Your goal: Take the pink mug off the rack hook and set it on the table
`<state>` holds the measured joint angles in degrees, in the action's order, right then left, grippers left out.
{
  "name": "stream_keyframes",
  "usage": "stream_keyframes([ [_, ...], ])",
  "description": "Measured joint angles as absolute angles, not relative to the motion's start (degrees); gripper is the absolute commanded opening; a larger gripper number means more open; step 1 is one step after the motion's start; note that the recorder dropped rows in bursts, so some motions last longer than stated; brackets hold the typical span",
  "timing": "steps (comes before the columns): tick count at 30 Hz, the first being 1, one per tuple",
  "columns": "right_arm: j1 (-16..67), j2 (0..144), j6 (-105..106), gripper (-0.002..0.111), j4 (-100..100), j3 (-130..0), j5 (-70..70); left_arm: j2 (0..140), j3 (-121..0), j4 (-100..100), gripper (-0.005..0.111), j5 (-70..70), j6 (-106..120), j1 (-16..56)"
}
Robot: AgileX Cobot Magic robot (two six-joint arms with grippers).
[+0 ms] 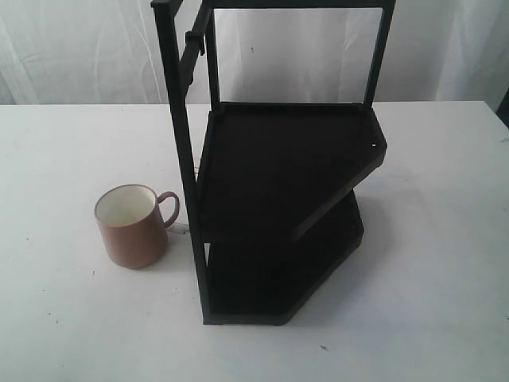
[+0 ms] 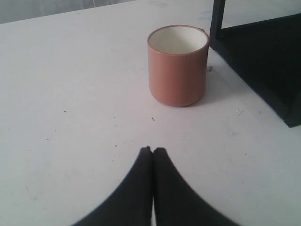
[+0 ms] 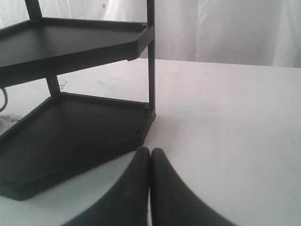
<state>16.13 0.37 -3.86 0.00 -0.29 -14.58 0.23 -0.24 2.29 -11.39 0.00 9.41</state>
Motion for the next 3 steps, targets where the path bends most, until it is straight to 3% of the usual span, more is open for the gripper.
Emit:
stream_keyframes([
  [3, 16.13, 0.37, -3.86, 0.000, 0.00, -0.29, -14.58, 0.23, -0.24, 2.29, 0.000, -11.39, 0.00, 9.41],
])
